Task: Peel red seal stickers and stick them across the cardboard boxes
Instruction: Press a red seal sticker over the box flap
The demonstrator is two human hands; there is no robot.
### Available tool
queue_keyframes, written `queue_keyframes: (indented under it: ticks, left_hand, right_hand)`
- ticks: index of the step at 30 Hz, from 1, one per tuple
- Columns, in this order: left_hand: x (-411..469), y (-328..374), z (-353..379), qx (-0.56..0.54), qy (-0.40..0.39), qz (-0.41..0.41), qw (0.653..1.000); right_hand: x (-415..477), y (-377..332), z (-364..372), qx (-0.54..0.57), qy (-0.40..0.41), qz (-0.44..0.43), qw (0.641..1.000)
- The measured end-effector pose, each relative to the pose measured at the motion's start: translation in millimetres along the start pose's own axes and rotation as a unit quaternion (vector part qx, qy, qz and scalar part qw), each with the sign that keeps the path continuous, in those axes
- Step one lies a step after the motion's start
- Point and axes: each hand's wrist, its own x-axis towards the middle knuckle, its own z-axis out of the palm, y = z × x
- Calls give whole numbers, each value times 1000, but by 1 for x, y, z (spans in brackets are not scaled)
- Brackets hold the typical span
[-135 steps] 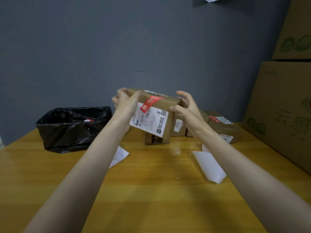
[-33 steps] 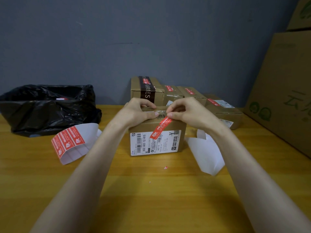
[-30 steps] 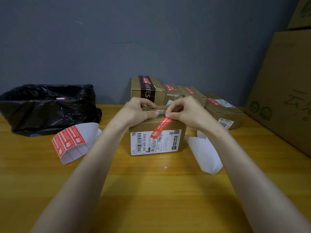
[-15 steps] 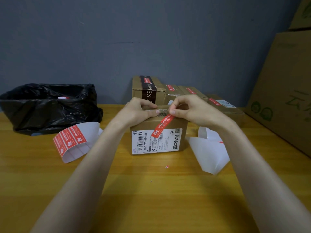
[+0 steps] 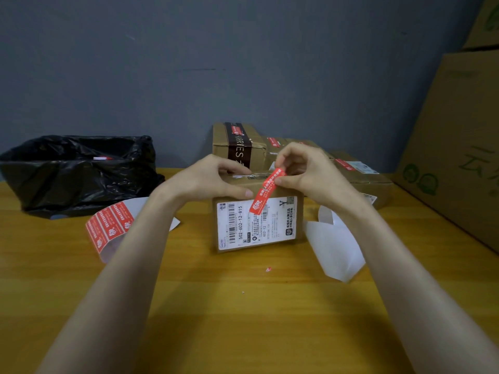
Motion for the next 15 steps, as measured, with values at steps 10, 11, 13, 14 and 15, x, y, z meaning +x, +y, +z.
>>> queue_keyframes:
  ticks: [10,11,13,14,15]
  left_hand:
    - [-1,2,-2,-73,9,-41,996]
    - [-2,2,-2,-77,10,-43,996]
    - [-2,2,-1,-81,9,-43,996]
    - [-2,1,-1,-84,8,-44,995]
    - [-2,1,-1,-87,9,-45,995]
  right_hand:
    - [1,-3,6,-38,81,12,996]
    - [1,-3,8,-44,89,17,995]
    - [1,-3,10,-45,109,14,993]
    - [1,-3,12,-45,117,9,992]
    - [0,-3,13,-45,123,5,991]
